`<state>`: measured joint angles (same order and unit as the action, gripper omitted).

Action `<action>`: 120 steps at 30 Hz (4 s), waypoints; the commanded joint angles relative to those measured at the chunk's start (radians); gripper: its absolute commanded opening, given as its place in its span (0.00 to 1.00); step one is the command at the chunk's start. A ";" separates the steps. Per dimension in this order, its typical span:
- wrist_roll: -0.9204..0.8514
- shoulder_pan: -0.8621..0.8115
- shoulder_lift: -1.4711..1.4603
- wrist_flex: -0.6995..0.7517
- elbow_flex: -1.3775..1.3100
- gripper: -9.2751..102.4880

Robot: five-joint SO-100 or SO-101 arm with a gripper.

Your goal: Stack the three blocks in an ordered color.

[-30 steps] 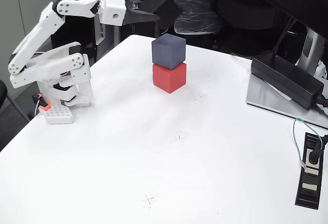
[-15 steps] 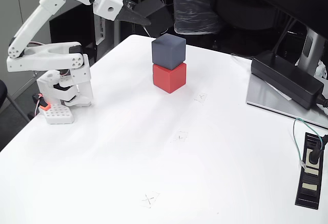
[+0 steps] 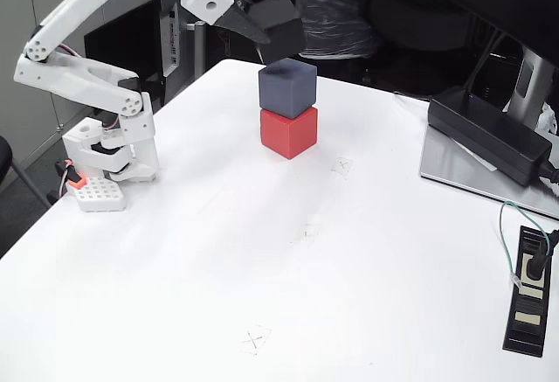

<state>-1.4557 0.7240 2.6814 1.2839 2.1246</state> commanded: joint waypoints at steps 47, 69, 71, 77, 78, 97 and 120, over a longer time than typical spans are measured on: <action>0.002 0.006 -0.359 0.138 -0.339 0.09; 0.011 0.006 -0.382 0.138 -0.327 0.22; 0.012 0.006 -0.380 0.138 -0.327 0.27; 0.012 0.005 -0.379 0.138 -0.327 0.35; 0.012 0.005 -0.379 0.138 -0.327 0.35; 0.012 0.005 -0.376 0.138 -0.328 0.35; 0.014 -0.009 -0.092 -0.067 -0.327 0.35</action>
<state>-1.4557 0.7271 2.5464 1.2379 1.8208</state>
